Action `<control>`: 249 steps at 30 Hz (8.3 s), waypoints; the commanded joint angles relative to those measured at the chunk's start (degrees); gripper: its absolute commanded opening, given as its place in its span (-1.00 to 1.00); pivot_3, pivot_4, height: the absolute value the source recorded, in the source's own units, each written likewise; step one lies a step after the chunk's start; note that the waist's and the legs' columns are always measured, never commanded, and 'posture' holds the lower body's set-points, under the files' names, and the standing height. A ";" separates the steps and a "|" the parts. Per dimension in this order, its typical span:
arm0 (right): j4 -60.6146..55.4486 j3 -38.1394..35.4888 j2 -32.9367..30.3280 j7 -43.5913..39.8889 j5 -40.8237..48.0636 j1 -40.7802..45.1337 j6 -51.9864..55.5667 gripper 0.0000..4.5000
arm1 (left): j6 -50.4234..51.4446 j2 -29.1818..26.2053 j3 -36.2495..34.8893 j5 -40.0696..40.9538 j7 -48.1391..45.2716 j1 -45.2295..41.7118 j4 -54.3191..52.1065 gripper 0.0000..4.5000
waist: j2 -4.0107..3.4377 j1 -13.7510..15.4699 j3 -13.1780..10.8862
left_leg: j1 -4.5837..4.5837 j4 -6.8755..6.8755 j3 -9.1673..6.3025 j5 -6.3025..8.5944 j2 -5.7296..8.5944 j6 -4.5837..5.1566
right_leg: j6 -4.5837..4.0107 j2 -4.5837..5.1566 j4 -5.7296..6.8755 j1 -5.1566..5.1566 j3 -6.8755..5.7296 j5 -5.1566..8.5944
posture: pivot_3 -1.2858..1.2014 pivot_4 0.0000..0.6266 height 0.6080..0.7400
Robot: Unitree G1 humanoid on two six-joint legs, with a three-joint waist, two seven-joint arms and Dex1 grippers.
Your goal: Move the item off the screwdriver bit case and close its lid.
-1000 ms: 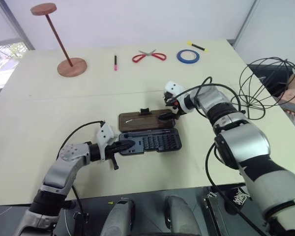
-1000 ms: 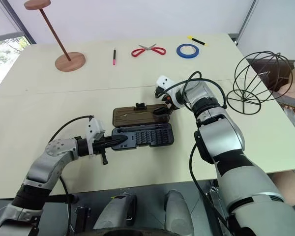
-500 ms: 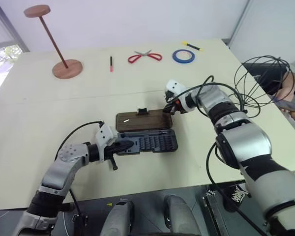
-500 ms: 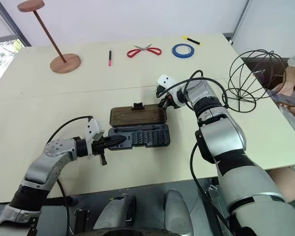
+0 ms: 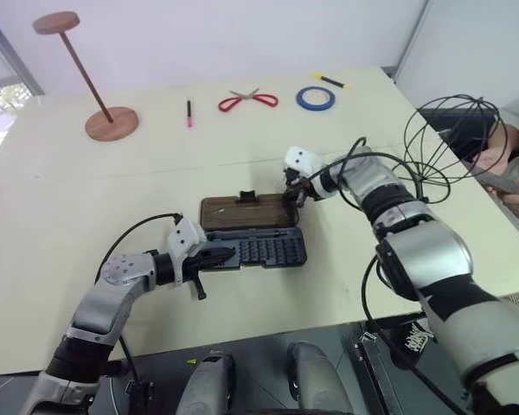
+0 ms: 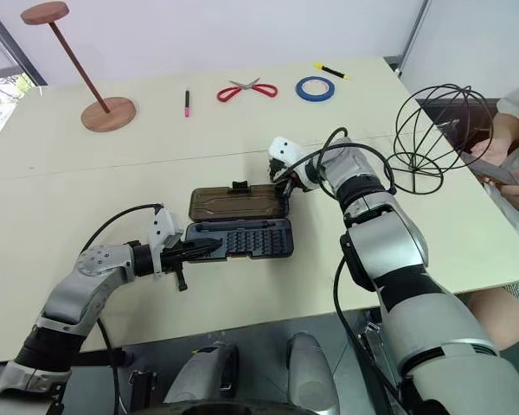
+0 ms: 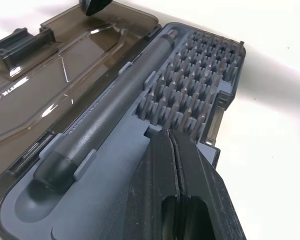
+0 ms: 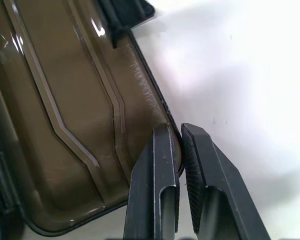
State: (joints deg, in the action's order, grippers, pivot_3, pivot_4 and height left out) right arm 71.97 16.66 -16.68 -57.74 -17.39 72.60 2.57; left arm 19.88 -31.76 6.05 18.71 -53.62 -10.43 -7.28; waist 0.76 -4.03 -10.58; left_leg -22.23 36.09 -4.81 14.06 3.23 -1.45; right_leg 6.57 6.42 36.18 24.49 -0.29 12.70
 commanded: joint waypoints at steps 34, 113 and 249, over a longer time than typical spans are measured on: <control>-74.82 0.74 -12.60 12.30 -7.02 -33.81 5.69 -0.99 | 2.10 0.35 -0.64 1.57 -1.74 -9.62 1.24 -1.00 | 0.06 1.68 -0.03 | -0.08 0.05 0.01 -0.01 -0.01 0.00 | 0.01 0.03 -0.07 0.00 0.00 0.01 | 0.03 -0.52 1.00; -74.28 -7.65 -30.08 -1.73 6.14 -33.76 12.90 0.64 | -7.61 -4.36 -5.78 -0.35 -10.56 -15.10 14.79 -1.00 | 0.16 2.13 -0.09 | -0.19 0.12 0.09 -0.01 0.00 0.00 | 0.04 0.06 -0.10 0.03 -0.04 0.00 | 0.03 -0.52 1.00; -115.89 -18.61 -29.90 25.48 64.90 -47.12 75.53 -0.98 | -22.94 -3.92 -5.26 -12.23 -19.45 -35.66 39.06 -1.00 | 0.38 2.90 0.25 | -0.27 0.15 -0.05 0.09 -0.10 0.20 | 0.10 -0.02 -0.17 0.02 -0.14 0.03 | 0.03 -0.52 1.00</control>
State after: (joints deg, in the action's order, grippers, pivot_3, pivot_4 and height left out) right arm -43.48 -0.45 -44.73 -29.49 48.43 24.83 82.19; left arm -8.03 -34.05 3.31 2.89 -73.10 -47.69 39.76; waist 1.13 -1.13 -10.33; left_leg -22.50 36.23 -4.85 14.15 3.14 -1.25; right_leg 6.68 6.43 36.00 24.51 -0.42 12.73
